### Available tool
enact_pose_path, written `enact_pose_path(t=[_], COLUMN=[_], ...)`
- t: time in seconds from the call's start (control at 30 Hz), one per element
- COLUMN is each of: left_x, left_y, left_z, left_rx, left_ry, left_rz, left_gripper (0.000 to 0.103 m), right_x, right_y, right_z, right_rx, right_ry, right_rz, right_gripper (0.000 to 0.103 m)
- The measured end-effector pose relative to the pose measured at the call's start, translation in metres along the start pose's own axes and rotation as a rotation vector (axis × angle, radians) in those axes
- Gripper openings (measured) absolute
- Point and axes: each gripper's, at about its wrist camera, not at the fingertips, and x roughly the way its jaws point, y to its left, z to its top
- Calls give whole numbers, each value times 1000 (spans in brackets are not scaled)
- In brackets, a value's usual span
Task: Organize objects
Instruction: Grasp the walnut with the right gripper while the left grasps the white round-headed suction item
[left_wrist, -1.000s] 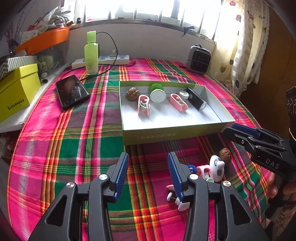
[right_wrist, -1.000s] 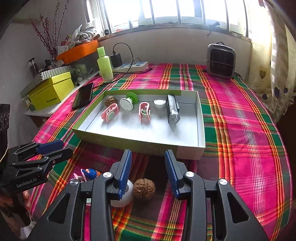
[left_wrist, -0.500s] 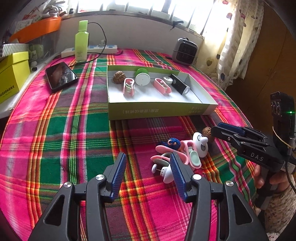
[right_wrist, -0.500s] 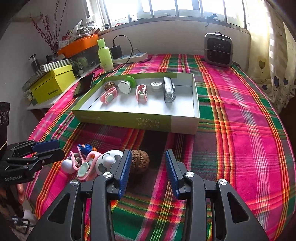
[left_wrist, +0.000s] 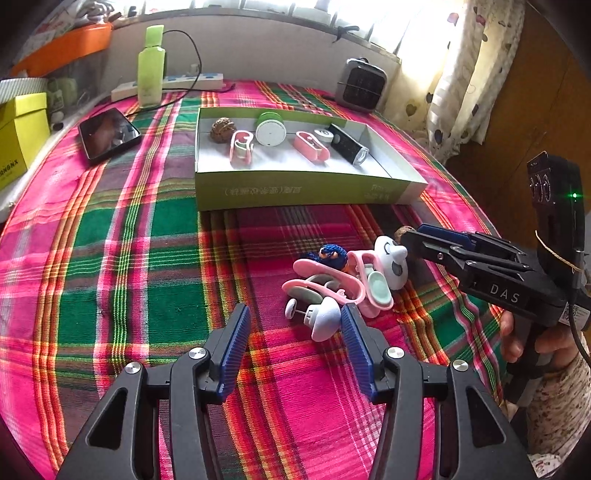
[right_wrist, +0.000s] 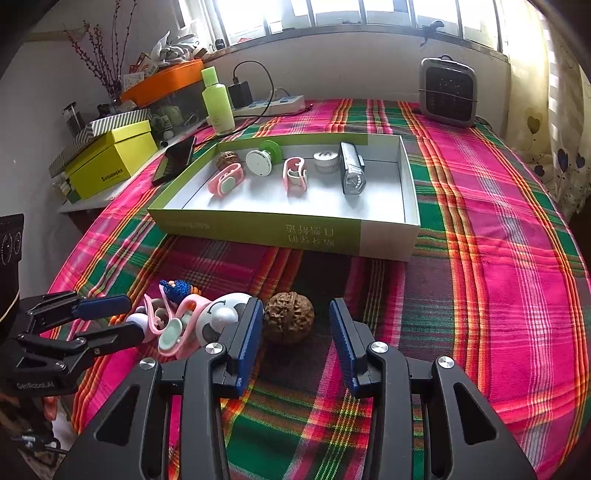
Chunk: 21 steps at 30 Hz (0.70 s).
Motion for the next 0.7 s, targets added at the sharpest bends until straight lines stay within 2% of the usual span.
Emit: enact_pose_path(t=[0.53, 0.7], left_x=[1, 1], left_y=[4, 10], left_z=[3, 4], left_rx=[-5, -21], left_ry=[-10, -14], left_rz=[36, 38], left_gripper=[50, 49], right_x=[5, 4], right_y=[-2, -3], right_z=[0, -1], right_rx=[-2, -6], right_ry=[17, 16], right_rz=[-23, -32], right_gripper=[39, 32])
